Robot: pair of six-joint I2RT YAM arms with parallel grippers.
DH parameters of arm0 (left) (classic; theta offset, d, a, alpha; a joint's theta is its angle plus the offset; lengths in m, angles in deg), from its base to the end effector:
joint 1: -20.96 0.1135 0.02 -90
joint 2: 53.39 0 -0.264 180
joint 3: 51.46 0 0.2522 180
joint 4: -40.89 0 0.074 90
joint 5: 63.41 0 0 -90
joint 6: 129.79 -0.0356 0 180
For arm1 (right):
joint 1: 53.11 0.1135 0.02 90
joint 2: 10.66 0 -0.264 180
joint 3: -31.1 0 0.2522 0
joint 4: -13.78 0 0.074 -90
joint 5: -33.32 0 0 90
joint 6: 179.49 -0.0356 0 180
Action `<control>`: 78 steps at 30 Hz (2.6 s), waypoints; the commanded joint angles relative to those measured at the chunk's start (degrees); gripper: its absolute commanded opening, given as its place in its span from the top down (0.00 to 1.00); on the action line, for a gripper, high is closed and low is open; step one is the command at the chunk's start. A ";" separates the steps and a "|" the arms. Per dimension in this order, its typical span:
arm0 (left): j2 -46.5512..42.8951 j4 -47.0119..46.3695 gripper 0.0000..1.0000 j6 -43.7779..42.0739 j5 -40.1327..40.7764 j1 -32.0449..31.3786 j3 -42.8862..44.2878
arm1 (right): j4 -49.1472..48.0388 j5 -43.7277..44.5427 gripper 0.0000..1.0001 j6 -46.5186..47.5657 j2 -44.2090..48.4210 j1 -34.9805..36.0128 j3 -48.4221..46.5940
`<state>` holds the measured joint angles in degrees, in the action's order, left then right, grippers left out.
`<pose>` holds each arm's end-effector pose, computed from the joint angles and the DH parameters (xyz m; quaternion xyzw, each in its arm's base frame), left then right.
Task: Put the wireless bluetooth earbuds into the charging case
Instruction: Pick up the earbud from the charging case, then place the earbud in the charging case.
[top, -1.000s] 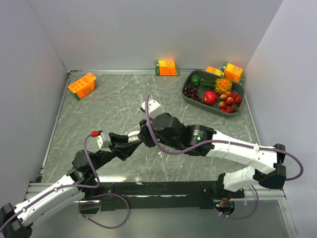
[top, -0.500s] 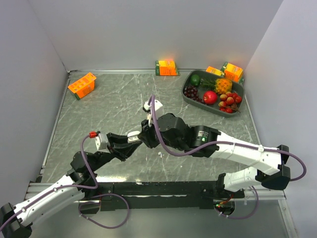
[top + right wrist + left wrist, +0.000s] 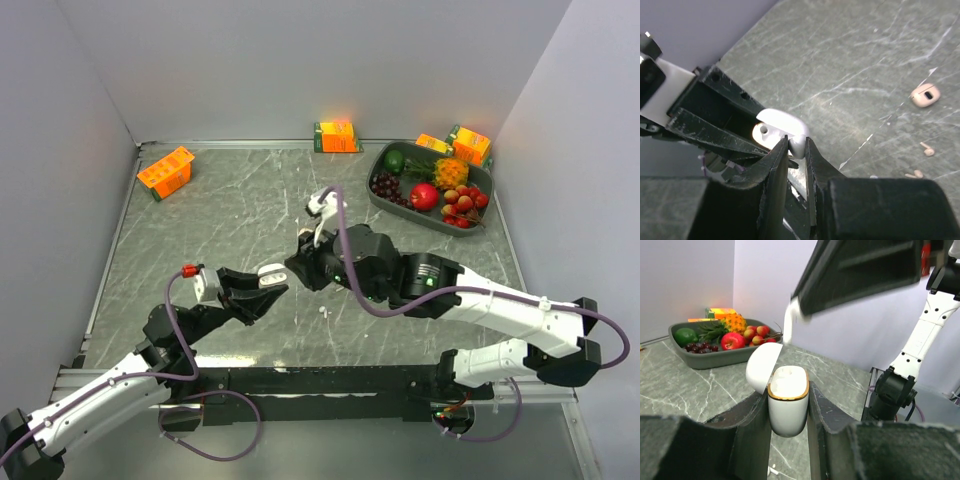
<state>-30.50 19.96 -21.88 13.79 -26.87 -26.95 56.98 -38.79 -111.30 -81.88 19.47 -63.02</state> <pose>0.0810 -0.1011 0.2650 0.2320 0.5091 -0.5006 0.6606 0.0908 0.2529 0.4242 -0.2673 0.7705 0.3274 0.4772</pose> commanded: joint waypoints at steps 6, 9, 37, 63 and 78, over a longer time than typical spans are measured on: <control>0.40 -1.43 0.99 1.77 -0.30 0.02 0.86 | -3.85 2.68 1.00 1.76 3.28 -0.42 -1.65; 0.92 -1.69 0.99 2.13 -0.04 0.02 1.12 | -7.17 -0.91 1.00 2.11 3.98 -0.33 -0.24; 0.48 -0.90 0.99 -6.75 -8.38 0.02 2.26 | -5.17 -14.90 1.00 3.87 -0.49 0.29 -1.03; -0.22 -1.60 0.99 -5.61 -7.77 0.02 1.82 | -5.61 -11.82 1.00 3.26 0.90 -1.47 0.99; 0.83 -2.48 0.99 -4.20 -5.31 -0.07 2.00 | -7.28 -13.50 1.00 3.87 1.79 0.46 3.01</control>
<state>-30.01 20.22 -27.47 7.52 -26.87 -26.95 51.93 -51.82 -108.00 -81.00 19.21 -60.92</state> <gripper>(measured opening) 0.330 0.237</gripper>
